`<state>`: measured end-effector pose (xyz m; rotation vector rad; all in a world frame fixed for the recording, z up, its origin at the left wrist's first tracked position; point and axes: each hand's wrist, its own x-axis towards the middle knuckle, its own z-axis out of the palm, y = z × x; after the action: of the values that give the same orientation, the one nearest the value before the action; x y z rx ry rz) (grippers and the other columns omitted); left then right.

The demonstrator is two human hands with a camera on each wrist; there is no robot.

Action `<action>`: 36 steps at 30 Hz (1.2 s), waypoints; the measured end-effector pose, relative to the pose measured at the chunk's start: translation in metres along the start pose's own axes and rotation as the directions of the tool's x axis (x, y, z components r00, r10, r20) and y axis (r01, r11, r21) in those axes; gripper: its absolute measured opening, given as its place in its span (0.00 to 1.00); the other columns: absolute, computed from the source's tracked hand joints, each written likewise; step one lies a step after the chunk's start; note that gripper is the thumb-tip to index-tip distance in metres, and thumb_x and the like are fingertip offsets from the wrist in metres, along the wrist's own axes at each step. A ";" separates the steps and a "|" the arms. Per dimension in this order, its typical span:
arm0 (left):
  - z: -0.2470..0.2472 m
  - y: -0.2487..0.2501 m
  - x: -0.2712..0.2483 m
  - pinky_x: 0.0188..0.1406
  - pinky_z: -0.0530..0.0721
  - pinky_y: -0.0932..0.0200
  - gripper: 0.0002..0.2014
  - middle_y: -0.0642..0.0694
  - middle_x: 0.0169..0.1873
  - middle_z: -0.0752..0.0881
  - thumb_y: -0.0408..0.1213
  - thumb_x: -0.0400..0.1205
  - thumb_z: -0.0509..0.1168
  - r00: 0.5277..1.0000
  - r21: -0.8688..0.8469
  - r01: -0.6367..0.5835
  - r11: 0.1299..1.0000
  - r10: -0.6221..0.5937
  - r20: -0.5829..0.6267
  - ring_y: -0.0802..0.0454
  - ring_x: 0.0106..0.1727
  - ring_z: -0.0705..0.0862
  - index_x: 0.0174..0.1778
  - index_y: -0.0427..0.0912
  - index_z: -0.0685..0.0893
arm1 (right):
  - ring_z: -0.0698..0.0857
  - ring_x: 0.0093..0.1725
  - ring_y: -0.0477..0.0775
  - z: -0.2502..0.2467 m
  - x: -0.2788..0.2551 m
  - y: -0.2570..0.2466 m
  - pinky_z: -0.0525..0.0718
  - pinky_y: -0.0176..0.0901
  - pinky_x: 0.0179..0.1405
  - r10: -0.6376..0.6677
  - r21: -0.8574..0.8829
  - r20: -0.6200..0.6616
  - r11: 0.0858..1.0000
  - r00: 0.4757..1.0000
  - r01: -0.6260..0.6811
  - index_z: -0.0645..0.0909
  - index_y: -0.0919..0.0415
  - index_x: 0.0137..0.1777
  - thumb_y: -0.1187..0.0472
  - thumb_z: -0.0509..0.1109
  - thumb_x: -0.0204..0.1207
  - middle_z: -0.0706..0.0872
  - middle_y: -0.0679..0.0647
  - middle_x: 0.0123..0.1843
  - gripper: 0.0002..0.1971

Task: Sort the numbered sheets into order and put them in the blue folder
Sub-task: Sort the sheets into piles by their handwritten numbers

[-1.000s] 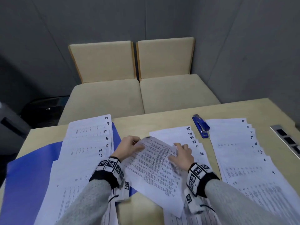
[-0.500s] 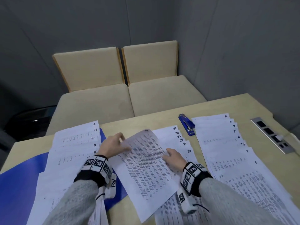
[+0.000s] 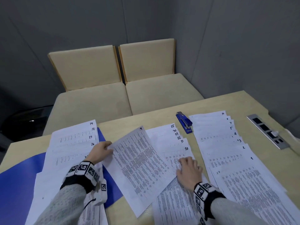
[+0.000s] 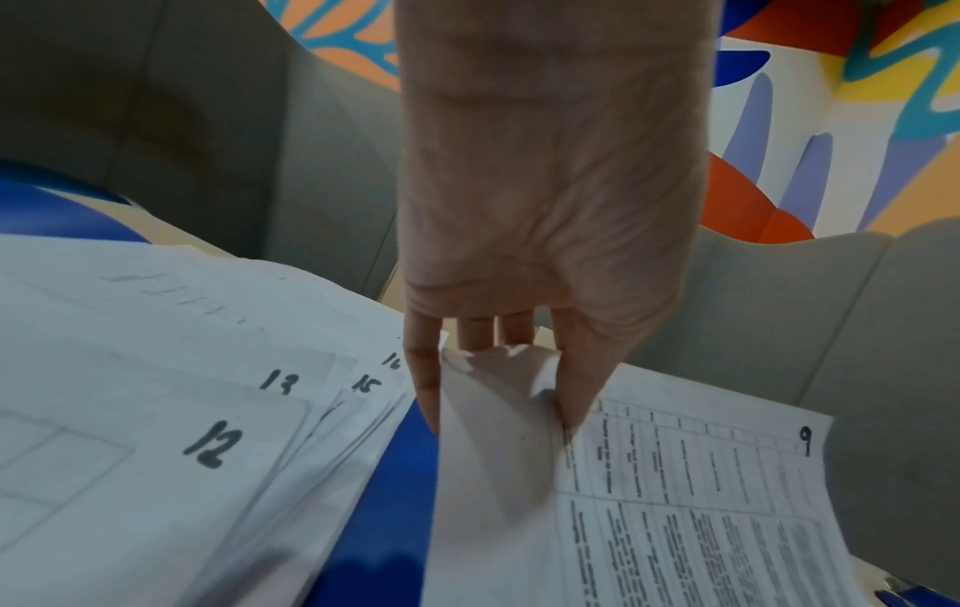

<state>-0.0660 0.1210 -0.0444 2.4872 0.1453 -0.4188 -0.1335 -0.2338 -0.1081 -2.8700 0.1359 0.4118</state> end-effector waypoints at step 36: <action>0.158 0.262 0.053 0.34 0.84 0.56 0.19 0.41 0.42 0.88 0.24 0.75 0.71 0.979 -0.624 0.168 0.763 -0.054 0.197 0.48 0.37 0.86 0.60 0.39 0.76 | 0.89 0.54 0.55 -0.099 0.092 0.195 0.84 0.59 0.62 0.060 0.892 0.261 0.366 0.963 -0.265 0.83 0.58 0.55 0.60 0.67 0.78 0.90 0.54 0.54 0.08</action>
<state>-0.0059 -0.1838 -0.0388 1.7600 0.3139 -0.5244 -0.0433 -0.4518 -0.0851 -1.6530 0.4629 0.4398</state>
